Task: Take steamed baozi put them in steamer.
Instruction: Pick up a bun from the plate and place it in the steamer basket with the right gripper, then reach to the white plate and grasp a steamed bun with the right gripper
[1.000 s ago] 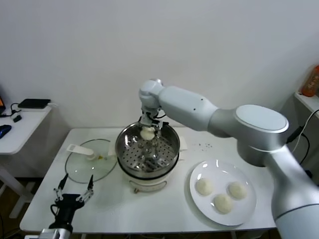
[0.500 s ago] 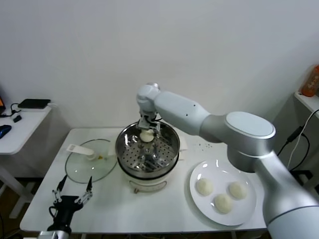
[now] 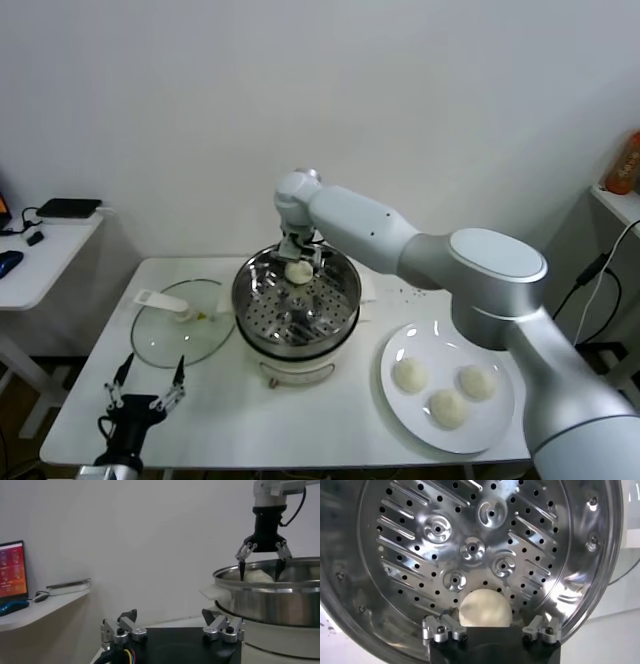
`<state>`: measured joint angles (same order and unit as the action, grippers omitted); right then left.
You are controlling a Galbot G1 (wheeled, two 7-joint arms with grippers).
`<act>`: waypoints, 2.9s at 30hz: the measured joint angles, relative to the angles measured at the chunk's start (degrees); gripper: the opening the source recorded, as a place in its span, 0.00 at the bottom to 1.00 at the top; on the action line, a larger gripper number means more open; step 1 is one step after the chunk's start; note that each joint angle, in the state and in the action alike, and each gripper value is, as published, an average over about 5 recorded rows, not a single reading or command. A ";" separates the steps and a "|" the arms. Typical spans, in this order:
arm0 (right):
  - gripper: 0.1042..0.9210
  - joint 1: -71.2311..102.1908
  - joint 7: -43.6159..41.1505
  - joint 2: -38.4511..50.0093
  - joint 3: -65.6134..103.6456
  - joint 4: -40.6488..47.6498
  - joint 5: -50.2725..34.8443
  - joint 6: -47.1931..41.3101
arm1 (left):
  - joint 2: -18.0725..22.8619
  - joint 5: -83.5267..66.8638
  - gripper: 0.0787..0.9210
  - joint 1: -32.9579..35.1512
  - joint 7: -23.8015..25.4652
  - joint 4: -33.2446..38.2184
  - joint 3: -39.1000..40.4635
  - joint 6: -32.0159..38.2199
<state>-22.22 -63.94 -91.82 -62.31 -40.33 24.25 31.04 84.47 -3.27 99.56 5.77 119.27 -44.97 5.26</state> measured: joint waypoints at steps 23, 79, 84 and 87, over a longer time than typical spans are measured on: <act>0.88 -19.56 -6.57 22.50 -15.21 -21.89 -32.52 -15.02 | 0.85 1.07 0.88 0.13 -0.03 1.33 1.21 -0.64; 0.88 1.05 15.71 48.36 -23.26 -41.18 -51.10 -47.21 | 1.12 1.06 0.88 1.30 -0.34 1.16 3.39 -0.19; 0.88 2.48 16.24 47.60 -22.69 -40.64 -50.50 -47.45 | 1.03 0.99 0.88 1.24 -0.34 0.86 3.20 -0.09; 0.88 3.09 16.38 47.25 -22.42 -40.27 -50.18 -47.51 | 1.00 0.95 0.88 1.16 -0.34 0.73 3.18 -0.07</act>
<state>-19.13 -47.56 -44.57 -84.73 -80.60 -25.94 -16.47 85.47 -2.32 100.72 5.43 120.00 -41.79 5.19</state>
